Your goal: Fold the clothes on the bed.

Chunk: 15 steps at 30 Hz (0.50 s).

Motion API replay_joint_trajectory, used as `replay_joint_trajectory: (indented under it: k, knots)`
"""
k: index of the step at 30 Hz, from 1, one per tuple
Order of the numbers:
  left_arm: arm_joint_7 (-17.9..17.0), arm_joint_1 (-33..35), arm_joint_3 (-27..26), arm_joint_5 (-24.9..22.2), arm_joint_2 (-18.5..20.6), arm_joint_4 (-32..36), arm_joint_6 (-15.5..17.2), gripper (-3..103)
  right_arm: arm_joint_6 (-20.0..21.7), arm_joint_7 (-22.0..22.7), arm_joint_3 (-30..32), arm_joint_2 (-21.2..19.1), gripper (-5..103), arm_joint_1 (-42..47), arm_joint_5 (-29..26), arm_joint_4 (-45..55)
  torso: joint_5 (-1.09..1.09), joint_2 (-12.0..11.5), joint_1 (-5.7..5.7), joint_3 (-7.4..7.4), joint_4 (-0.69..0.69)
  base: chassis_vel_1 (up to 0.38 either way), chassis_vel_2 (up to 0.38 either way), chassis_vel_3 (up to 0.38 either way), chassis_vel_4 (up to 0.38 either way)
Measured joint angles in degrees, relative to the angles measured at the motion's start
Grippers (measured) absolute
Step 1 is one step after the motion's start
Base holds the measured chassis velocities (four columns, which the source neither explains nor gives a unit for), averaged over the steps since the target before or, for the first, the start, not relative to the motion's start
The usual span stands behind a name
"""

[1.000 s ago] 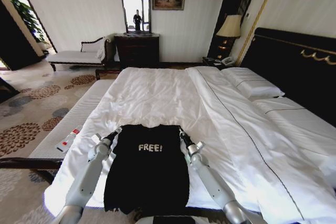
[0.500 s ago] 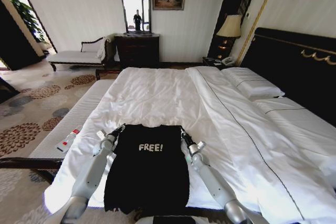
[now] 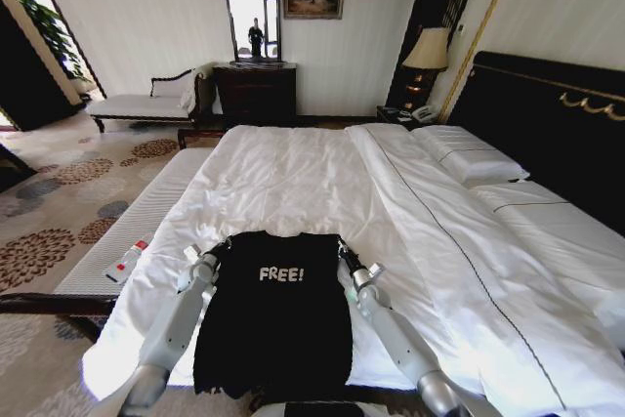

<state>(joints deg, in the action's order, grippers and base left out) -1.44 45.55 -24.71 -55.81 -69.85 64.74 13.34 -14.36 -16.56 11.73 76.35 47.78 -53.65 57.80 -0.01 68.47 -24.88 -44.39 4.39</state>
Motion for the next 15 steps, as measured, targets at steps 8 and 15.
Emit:
replay_joint_trajectory:
  k: [8,15]
  knots:
    - [-0.5,-1.2,-1.6,-5.0,4.2,6.1,0.3,1,-0.2,0.9,-0.8,-2.1,1,0.5,-3.4,9.5,0.00,0.0,0.00,0.00,-0.01,0.000,0.000,0.000,0.000]
    - [-1.7,-4.8,-1.5,-9.8,7.9,11.2,0.8,1,-0.2,-0.9,-3.0,-7.1,1,-3.7,-7.7,16.4,0.02,0.0,0.00,0.00,0.00,0.000,0.000,0.000,0.000]
